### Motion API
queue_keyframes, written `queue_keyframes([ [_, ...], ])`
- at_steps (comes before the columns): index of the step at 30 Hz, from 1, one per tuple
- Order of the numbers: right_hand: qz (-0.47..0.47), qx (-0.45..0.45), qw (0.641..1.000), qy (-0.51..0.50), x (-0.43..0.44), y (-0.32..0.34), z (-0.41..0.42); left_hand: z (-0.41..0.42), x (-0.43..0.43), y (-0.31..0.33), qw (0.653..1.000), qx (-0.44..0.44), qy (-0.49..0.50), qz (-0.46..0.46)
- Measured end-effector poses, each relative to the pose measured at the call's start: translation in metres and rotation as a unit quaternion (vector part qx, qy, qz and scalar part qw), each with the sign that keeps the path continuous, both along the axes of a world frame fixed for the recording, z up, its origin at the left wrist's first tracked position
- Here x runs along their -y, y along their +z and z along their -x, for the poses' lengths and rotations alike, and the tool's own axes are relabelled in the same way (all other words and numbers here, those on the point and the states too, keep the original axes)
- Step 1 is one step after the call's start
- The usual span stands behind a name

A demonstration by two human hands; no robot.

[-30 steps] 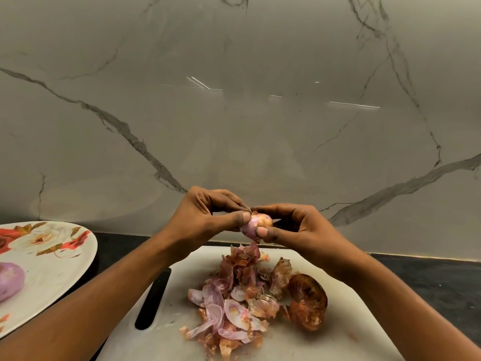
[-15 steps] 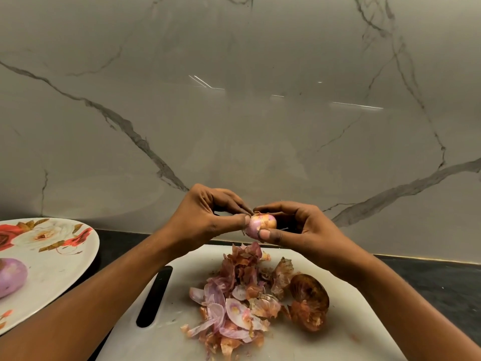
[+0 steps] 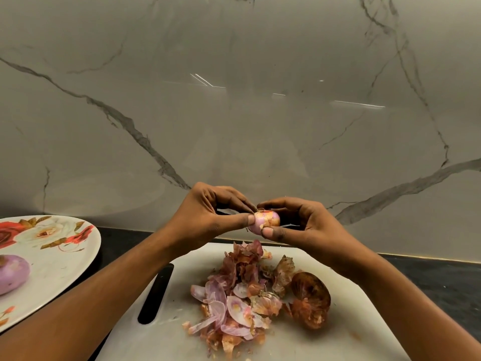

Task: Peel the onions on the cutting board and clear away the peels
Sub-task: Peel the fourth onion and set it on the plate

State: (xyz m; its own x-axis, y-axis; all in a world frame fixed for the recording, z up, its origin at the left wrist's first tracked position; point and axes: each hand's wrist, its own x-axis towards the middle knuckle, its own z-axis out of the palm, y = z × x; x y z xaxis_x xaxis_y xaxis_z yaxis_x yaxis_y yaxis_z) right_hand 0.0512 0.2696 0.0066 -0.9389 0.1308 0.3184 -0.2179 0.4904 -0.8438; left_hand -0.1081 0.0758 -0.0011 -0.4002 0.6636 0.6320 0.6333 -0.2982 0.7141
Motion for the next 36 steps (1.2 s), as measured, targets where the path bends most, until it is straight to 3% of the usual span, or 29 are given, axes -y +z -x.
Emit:
queue_keyframes([
  [6,0.012,0.002,1.000,0.015,0.002,0.000,0.000,0.004,-0.001,-0.002,0.999,-0.004,0.050,-0.016],
  [13,0.003,0.001,1.000,0.010,0.004,0.000,-0.002,-0.005,-0.003,-0.001,0.999,0.047,-0.006,0.000],
  [30,0.048,0.002,0.999,0.007,0.003,0.004,-0.001,-0.006,-0.002,-0.001,0.999,0.044,-0.015,-0.017],
  [36,0.151,0.020,0.988,0.010,0.004,0.005,0.002,-0.001,-0.004,-0.002,0.998,0.056,0.018,-0.038],
])
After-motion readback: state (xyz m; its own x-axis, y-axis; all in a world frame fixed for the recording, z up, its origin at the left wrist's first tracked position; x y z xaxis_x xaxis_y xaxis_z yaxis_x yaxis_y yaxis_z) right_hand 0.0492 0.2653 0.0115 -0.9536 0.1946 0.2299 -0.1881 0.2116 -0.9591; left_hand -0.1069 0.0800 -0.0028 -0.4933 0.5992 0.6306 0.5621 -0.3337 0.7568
